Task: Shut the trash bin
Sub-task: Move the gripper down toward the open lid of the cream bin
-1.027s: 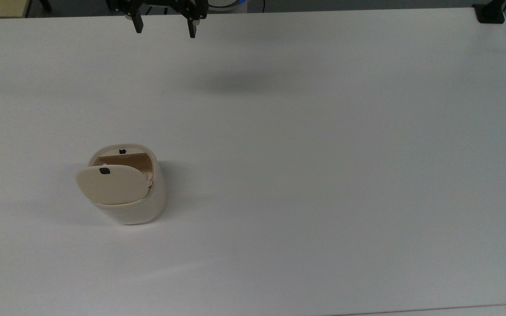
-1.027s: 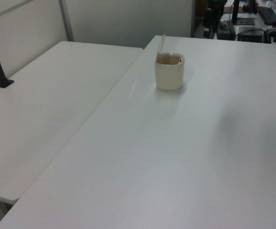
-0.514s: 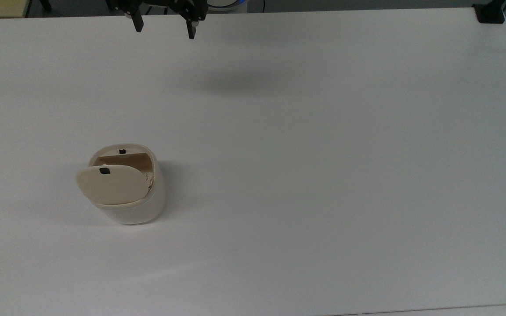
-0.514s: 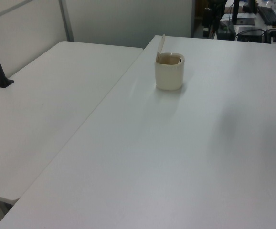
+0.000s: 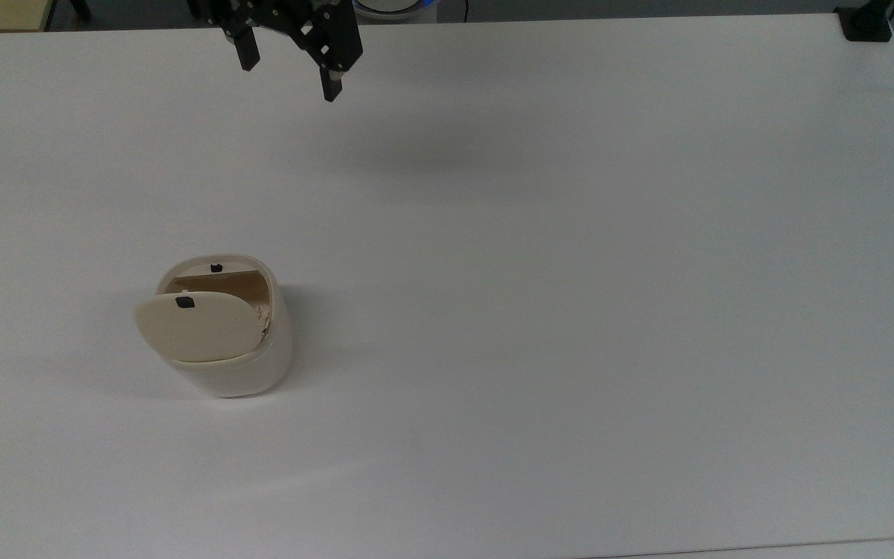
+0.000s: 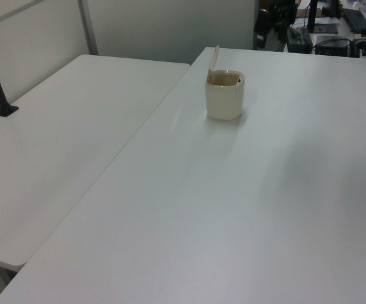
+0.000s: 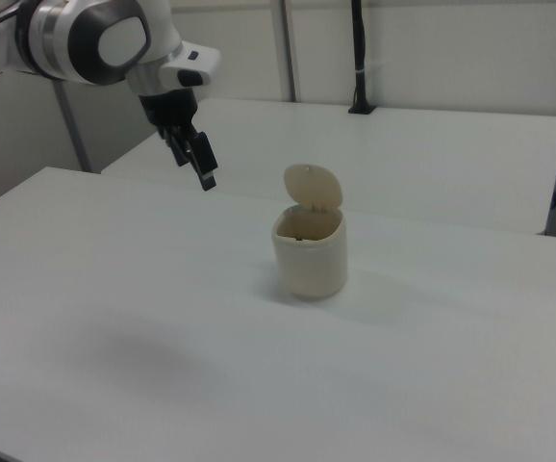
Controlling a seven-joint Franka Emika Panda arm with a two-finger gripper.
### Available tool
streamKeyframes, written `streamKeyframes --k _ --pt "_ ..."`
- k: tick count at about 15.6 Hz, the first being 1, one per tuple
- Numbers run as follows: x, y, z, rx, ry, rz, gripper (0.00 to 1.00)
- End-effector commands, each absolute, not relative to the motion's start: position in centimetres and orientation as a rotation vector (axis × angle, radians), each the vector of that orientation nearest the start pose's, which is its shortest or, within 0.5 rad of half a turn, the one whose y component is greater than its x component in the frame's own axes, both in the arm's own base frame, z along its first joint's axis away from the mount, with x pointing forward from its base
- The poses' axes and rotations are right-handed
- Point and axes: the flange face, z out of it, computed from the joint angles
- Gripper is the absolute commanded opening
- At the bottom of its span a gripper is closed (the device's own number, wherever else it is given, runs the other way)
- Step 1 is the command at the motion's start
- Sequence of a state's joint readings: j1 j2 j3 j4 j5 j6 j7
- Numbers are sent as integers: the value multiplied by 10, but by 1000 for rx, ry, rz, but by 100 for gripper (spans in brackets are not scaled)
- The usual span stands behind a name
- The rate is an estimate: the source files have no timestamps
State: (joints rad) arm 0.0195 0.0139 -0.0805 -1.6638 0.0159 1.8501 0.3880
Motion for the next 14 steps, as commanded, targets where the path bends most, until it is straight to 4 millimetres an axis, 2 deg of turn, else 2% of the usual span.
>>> streamKeyframes --k 1,3,5,7,10,14 --pt "595 -36 600 -2843 1084 -351 100" --pt "611 -38 590 -2824 1129 -337 100" --pt "631 -49 580 -2822 1159 -336 100" --pt "646 -60 582 -2783 1224 -368 100" --pt "671 -75 593 -2605 1350 -546 100" --pt "694 -80 594 -2387 1471 -734 83"
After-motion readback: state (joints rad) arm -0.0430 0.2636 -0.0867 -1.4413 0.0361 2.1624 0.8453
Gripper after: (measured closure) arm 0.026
